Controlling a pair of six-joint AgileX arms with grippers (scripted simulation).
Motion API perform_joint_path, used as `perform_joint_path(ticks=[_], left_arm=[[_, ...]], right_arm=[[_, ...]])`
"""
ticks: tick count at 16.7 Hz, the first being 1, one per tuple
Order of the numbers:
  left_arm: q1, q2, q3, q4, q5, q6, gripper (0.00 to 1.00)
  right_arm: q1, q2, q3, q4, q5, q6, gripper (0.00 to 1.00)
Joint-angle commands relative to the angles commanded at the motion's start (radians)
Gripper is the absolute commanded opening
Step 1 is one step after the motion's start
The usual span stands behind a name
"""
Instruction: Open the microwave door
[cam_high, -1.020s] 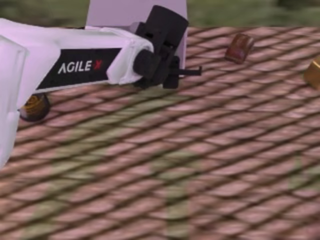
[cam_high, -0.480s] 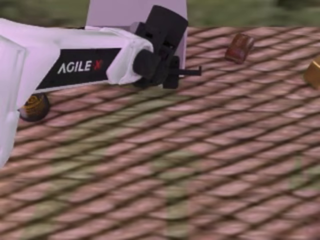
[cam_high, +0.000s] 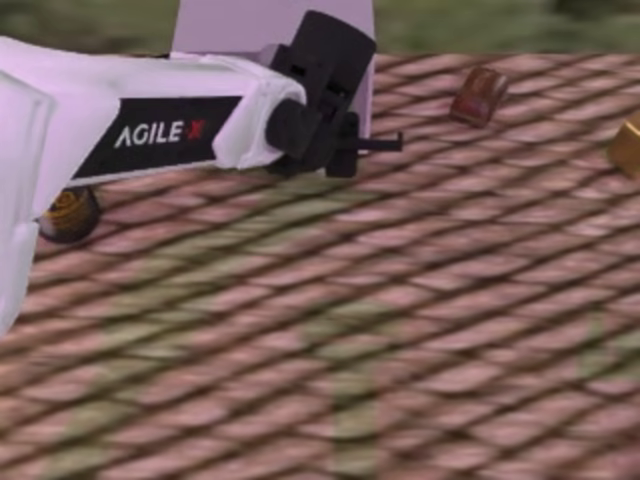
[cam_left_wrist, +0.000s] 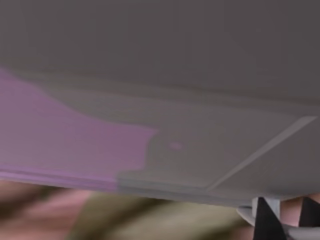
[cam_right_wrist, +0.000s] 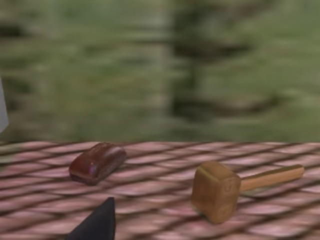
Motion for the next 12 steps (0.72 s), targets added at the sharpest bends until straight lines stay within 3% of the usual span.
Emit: perform_joint_path(ticks=[12], left_arm=[[0.013, -0.052, -0.086, 0.052, 0.054, 0.071, 0.0]], right_arm=[[0.0, 0.0, 0.0, 0.0, 0.0, 0.0, 1.0]])
